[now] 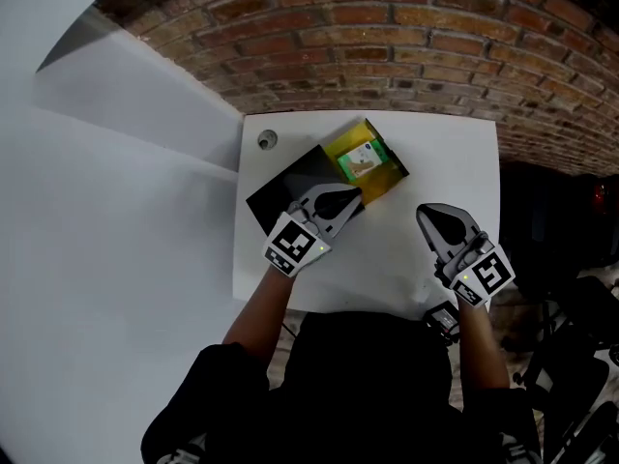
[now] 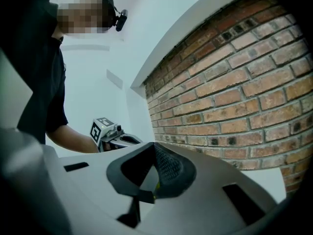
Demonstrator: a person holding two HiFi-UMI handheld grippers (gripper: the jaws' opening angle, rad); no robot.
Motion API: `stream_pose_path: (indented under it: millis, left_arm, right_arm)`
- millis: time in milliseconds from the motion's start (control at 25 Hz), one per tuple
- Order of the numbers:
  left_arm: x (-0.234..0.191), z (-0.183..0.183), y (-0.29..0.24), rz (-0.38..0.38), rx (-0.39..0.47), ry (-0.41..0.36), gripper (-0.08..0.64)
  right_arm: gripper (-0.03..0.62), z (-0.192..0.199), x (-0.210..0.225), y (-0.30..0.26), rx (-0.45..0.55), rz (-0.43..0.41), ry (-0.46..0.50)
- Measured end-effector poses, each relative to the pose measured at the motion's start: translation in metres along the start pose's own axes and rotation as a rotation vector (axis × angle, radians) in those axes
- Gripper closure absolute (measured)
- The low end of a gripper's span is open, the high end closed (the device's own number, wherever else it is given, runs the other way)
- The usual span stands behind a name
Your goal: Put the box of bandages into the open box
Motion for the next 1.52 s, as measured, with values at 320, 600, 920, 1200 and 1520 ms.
stream_pose_path:
  millis: [320, 600, 920, 1200, 1520]
  left_arm:
    - [0.028, -0.024, 0.035, -0.066, 0.219, 0.216, 0.546]
    - [0.087, -0.028, 0.063, 0.038, 0.289, 0.286, 0.546]
    - [0.141, -0.034, 0.14, 0.086, 0.355, 0.239, 0.546]
    - [0.191, -0.004, 0.213, 0.066, 0.378, 0.267, 0.546]
    - [0.237, 0.007, 0.249, 0.058, 0.398, 0.261, 0.546]
  right_arm:
    - [0.586, 0.014, -0.01, 0.018, 0.006, -0.085, -0.021]
    - [0.586, 0.028, -0.079, 0.032, -0.009, -0.192, 0.041]
    - [0.588, 0.047, -0.161, 0.064, 0.008, -0.129, 0.055]
    - [0.586, 0.09, -0.233, 0.096, -0.061, -0.118, 0.049]
    - [0.586, 0.11, -0.288, 0.115, -0.068, -0.177, 0.053]
Point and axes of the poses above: the fingertips, and each gripper's own axes: y backward along the fingers, x to its right, z out of its underside, the point moved 3 cm from there along y, backward along the fingers, and after that the axes turned 12 degrees about -y, right-handed, at the moved point
